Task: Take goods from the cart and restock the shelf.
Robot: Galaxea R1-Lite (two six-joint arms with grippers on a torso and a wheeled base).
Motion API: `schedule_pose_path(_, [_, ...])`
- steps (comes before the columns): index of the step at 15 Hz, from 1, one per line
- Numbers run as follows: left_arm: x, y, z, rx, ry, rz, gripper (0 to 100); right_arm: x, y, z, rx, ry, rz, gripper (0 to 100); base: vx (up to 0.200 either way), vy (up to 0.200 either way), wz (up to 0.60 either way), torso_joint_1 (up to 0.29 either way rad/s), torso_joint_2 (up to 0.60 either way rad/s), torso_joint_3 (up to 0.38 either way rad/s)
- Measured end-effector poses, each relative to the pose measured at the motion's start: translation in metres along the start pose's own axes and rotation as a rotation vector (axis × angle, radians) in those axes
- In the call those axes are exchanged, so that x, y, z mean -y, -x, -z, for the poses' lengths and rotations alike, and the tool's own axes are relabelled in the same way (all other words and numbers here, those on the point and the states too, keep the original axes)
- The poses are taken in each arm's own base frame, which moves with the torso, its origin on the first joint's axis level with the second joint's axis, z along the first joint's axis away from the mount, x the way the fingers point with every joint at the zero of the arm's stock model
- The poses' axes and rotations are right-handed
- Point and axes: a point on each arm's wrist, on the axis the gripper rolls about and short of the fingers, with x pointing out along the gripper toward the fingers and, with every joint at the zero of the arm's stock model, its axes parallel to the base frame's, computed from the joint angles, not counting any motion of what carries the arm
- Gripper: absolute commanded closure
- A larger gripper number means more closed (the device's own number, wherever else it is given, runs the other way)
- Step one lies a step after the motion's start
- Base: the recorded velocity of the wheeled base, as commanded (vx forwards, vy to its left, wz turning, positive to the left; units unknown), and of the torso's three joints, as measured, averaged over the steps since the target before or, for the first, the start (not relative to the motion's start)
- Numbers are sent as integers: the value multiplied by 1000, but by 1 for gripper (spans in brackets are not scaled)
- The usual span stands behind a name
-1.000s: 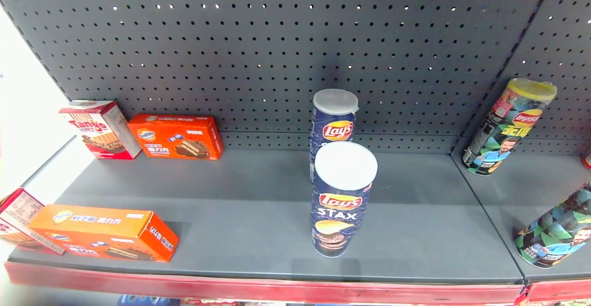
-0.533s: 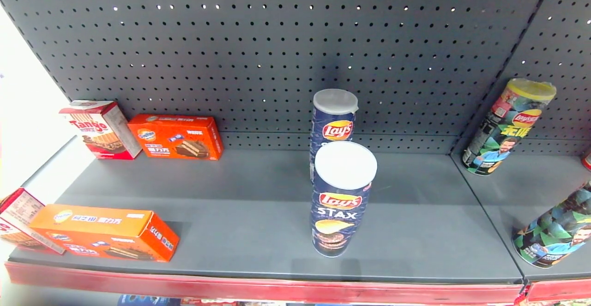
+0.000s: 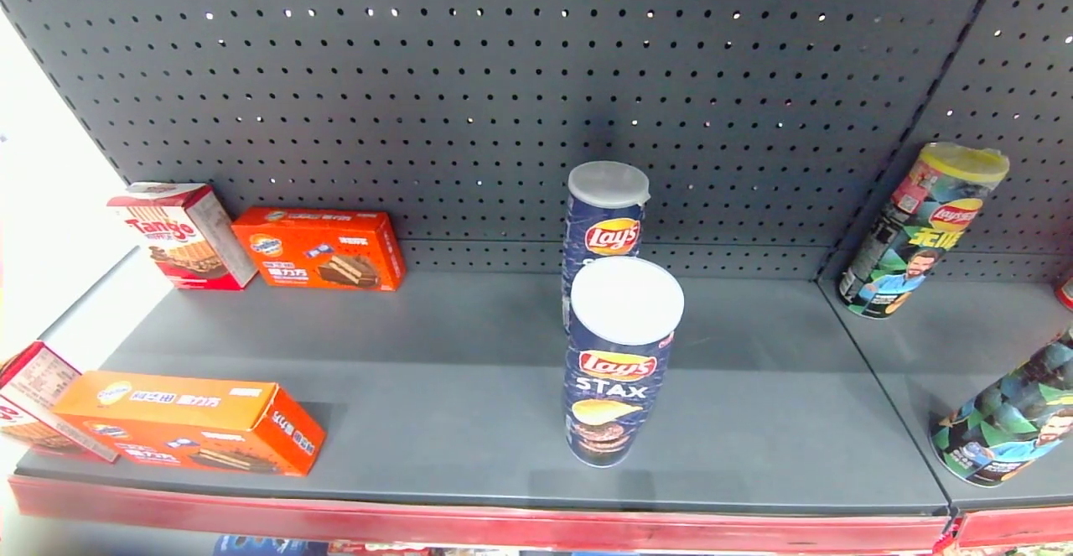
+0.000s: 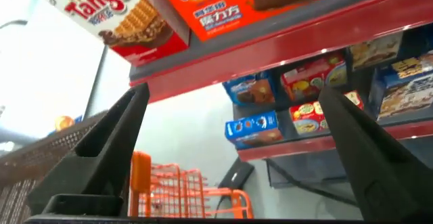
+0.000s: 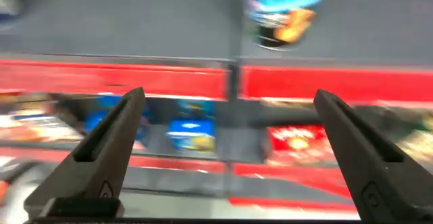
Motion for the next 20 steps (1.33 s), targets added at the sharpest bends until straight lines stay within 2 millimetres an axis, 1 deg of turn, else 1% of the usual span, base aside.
schedule_pose_path(3, [3,0,-2,-81,28,-112,0,-1,0,-1,-23,-18,-139,0,0,0,0,0,0,0])
schedule_pose_path(5, [4,2,-1,-64,39,-144,0,0,3,0,10,-7,-199,0,0,0,0,0,0,0])
schedule_pose_path(6, [4,4,-1,-43,43,-135,0,1,6,0,49,3,-188,0,0,0,0,0,0,0])
schedule_pose_path(7, [5,5,-1,-19,44,-109,0,3,8,1,89,3,-117,0,0,0,0,0,0,0])
schedule_pose_path(9, [6,6,0,15,37,-78,0,8,10,2,148,-20,86,0,0,0,0,0,0,0])
schedule_pose_path(10, [6,7,0,22,33,-79,0,11,10,6,140,-20,202,0,0,0,0,0,0,0])
schedule_pose_path(11, [6,7,0,25,32,-81,0,11,10,8,133,-10,236,0,0,0,0,0,0,0])
schedule_pose_path(14, [7,8,0,39,47,-65,0,10,10,10,121,42,171,0,0,0,0,0,0,0])
schedule_pose_path(16, [8,7,0,69,117,7,0,10,10,10,122,38,170,0,0,0,0,0,0,0])
schedule_pose_path(19, [12,8,0,112,261,171,0,10,10,10,124,38,170,0,0,0,0,0,0,0])
schedule_pose_path(20, [13,7,0,112,294,192,0,10,10,10,124,38,170,0,0,0,0,0,0,0])
